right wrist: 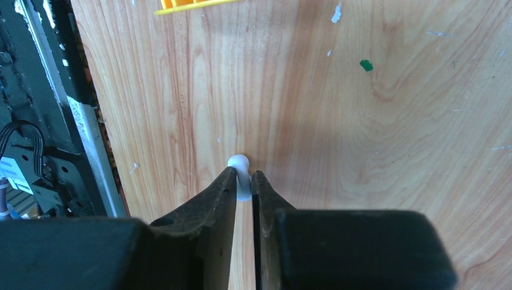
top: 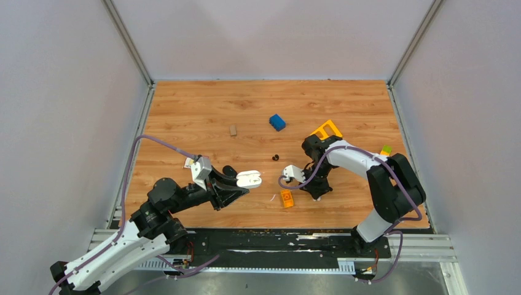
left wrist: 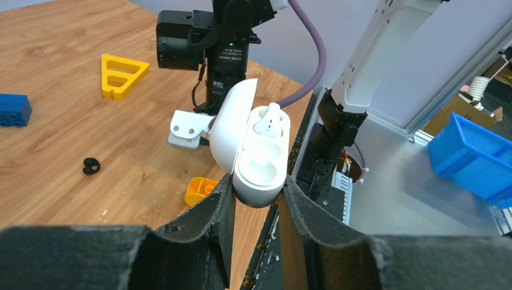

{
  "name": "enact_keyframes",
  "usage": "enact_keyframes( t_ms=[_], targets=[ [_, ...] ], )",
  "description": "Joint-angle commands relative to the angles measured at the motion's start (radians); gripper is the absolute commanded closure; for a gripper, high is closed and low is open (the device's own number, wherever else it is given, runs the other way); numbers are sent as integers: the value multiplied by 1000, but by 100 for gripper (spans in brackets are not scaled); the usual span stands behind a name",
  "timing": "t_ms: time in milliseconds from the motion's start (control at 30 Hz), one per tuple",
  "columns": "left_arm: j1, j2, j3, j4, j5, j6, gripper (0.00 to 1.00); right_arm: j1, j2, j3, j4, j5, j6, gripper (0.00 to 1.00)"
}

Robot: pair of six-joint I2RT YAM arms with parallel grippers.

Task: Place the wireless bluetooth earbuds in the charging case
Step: Pick up the earbud from the center of the board.

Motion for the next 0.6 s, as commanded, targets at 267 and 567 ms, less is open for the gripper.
enact_keyframes(
  t_ms=[267, 567],
  targets=[
    [-1, -4, 3, 26, 5, 3, 100, 2, -159, 44, -63, -24, 65, 96],
    [0, 123, 29, 19, 37, 89, 100, 92, -384, 196, -220, -119, 202, 97]
  ],
)
